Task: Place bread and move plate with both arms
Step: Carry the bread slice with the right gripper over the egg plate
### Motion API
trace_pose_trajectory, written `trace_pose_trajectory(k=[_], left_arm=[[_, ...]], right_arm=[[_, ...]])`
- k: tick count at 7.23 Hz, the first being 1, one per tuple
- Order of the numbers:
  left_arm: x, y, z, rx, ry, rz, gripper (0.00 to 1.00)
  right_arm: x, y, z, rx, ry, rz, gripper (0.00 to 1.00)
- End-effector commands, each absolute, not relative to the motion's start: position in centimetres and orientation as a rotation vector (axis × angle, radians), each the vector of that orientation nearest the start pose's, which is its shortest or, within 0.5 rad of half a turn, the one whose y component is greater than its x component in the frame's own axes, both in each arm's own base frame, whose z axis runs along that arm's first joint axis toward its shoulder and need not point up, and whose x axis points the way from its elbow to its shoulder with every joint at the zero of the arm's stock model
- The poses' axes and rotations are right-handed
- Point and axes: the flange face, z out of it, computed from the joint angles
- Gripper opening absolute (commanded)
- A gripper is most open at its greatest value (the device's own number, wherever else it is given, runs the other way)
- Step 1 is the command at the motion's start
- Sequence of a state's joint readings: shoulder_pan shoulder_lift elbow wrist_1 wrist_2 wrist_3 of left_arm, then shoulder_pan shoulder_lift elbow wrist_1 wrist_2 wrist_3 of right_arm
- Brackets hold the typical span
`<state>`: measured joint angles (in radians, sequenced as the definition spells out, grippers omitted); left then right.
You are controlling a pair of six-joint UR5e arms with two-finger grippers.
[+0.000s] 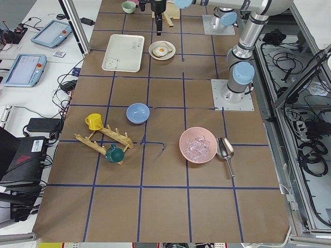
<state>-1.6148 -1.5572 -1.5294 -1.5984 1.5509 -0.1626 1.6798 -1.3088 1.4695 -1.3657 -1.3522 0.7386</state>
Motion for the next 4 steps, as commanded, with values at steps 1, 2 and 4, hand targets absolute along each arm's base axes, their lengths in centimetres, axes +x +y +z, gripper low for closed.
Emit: trace_pose_trajectory(k=[1,2,4], left_arm=[[-15.7,-48.2,51.2,-0.186,3.159,-0.040,1.00],[-15.7,-48.2,51.2,-0.186,3.158,-0.038,1.00],[-15.7,-48.2,51.2,-0.186,3.158,-0.038,1.00]], right_arm=[[27.7,-54.4,35.5,1.042,2.747,0.628,0.00],[28.7,-55.3,34.3,1.074,2.703,0.617,0.00],[29.4,-56.0,32.4,1.076,2.656,0.665,0.00]])
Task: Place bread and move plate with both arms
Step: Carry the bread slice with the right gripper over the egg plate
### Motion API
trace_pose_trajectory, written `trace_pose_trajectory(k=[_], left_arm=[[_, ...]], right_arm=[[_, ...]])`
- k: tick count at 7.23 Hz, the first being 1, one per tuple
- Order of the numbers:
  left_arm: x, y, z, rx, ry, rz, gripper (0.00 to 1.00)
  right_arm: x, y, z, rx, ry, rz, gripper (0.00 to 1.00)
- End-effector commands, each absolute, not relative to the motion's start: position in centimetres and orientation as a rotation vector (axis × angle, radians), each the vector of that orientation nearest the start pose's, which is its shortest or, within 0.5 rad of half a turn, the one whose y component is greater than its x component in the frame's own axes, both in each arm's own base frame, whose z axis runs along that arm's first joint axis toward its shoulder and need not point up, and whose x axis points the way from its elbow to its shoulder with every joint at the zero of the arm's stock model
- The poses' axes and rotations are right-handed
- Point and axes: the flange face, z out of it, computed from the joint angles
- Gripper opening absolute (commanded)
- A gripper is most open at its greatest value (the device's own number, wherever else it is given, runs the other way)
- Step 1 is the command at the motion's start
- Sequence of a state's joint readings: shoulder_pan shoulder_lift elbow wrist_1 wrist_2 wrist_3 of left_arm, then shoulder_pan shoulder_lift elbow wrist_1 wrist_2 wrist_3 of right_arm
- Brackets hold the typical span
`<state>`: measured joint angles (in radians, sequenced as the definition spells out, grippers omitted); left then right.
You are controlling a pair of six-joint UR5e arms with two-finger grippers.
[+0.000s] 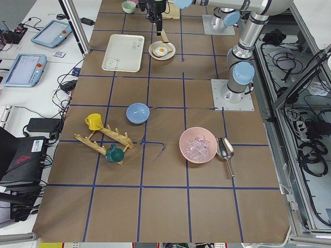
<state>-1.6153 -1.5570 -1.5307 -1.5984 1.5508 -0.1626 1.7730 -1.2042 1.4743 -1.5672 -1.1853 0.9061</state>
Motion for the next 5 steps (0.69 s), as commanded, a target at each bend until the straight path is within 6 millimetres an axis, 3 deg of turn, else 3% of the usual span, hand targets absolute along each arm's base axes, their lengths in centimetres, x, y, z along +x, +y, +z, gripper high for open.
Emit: trace_pose_trajectory(k=[1,5], left_arm=[[-15.6,-48.2,51.2,-0.189,3.157,-0.040,1.00],[-15.6,-48.3,51.1,-0.186,3.157,-0.038,1.00]], right_arm=[[29.4,-56.0,31.6,1.080,2.658,0.685,0.00],[29.3,-56.5,28.7,1.110,2.614,0.775,0.00]])
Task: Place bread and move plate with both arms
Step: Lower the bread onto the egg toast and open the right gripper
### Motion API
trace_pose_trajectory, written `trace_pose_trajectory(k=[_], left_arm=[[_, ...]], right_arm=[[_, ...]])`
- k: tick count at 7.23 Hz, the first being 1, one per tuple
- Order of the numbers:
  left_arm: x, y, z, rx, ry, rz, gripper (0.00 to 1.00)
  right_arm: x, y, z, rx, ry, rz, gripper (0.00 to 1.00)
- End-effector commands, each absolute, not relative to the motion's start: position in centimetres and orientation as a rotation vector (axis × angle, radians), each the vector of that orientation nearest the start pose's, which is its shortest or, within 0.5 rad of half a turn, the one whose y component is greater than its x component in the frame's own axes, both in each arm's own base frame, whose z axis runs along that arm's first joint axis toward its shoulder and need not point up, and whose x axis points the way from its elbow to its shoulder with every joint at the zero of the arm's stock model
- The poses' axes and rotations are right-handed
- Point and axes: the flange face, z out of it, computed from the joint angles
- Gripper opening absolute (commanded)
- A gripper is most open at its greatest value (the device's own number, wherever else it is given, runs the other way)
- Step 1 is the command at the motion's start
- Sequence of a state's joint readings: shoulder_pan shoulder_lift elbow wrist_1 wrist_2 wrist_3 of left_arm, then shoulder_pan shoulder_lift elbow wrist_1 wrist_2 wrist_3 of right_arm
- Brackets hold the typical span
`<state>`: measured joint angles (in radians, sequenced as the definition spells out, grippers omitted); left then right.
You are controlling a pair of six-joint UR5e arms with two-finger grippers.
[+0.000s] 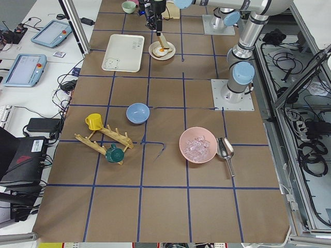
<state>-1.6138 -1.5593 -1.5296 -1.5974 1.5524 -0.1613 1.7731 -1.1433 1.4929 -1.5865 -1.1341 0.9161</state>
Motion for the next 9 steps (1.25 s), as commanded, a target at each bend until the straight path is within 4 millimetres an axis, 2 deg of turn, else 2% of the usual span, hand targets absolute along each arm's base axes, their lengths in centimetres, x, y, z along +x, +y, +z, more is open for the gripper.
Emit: trace_pose_trajectory(k=[1,4,6,7,8,9], left_arm=[[-15.6,-48.3,51.1,-0.189,3.157,-0.038,1.00],[-15.7,-48.6,50.9,-0.187,3.168,-0.049,1.00],[-15.7,-48.4,51.3,-0.184,3.169,-0.061,1.00],[-15.7,-48.8,50.7,-0.172,3.169,-0.047,1.00],[-15.7,-48.9,50.4,-0.162,3.169,-0.035,1.00],[-15.6,-48.7,50.4,-0.165,3.166,-0.037,1.00]], right_arm=[[29.2,-56.6,28.4,1.114,2.613,0.781,0.00],[29.3,-57.2,26.3,1.115,2.625,0.811,0.00],[29.2,-58.4,25.9,1.089,2.655,0.679,0.00],[29.0,-59.3,24.8,1.084,2.688,0.625,0.06],[29.0,-59.4,24.2,1.081,2.694,0.604,0.24],[28.9,-59.0,23.4,1.086,2.695,0.626,0.28]])
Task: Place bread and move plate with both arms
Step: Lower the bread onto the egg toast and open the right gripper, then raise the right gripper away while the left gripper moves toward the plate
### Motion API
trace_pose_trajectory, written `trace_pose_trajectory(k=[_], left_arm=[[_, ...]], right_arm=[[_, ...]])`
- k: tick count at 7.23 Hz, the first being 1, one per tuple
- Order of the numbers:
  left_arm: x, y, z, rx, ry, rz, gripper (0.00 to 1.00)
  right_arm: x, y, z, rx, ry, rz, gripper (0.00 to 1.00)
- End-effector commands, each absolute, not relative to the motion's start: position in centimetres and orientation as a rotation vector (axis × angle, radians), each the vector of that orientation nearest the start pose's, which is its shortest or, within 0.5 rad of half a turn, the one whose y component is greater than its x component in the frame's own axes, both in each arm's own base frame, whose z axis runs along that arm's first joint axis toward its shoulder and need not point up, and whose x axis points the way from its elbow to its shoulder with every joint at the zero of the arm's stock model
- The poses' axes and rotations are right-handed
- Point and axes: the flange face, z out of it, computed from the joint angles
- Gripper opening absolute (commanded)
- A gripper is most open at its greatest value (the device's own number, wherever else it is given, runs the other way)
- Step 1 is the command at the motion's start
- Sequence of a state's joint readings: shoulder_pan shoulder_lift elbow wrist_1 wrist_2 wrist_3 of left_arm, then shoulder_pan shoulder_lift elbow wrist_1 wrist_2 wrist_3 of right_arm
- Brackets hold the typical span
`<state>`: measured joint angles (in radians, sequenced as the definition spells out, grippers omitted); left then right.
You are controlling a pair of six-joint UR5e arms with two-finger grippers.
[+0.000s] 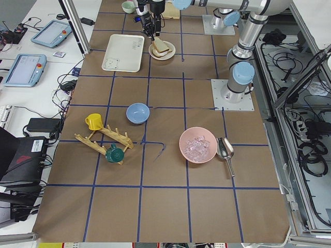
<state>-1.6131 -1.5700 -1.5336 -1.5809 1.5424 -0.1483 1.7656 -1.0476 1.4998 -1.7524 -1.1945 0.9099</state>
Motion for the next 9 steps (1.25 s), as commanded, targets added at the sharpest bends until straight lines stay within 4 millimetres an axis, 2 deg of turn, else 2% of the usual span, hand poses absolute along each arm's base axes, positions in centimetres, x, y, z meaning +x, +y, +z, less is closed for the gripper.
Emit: trace_pose_trajectory(k=[1,2,3,4,5,6,7,8,9], left_arm=[[-15.7,-48.2,50.3,-0.165,3.167,-0.032,1.00],[-15.7,-48.1,50.3,-0.165,3.168,-0.032,1.00],[-15.7,-48.0,50.5,-0.162,3.166,-0.037,1.00],[-15.6,-47.7,50.6,-0.165,3.161,-0.028,1.00],[-15.6,-47.6,50.6,-0.165,3.160,-0.021,1.00],[-15.6,-47.6,50.2,-0.165,3.160,0.023,1.00],[-15.5,-47.6,50.4,-0.170,3.156,0.056,1.00],[-15.3,-47.9,50.6,-0.173,3.163,0.050,1.00],[-15.4,-48.6,49.3,-0.164,3.160,0.095,1.00]], right_arm=[[28.9,-58.8,23.1,1.086,2.696,0.632,0.44],[28.6,-59.2,23.4,1.080,2.725,0.564,0.64],[27.5,-59.9,25.1,1.062,2.820,0.431,0.82],[26.1,-59.8,28.4,0.887,2.928,0.294,0.90],[23.4,-59.5,31.7,0.711,2.973,0.219,1.00],[20.1,-59.3,34.7,0.637,2.976,0.183,1.00],[17.3,-58.1,37.1,0.505,3.000,0.218,1.00],[15.8,-56.1,40.4,0.358,3.074,0.201,1.00],[15.5,-54.7,42.9,0.169,3.112,0.143,1.00]])
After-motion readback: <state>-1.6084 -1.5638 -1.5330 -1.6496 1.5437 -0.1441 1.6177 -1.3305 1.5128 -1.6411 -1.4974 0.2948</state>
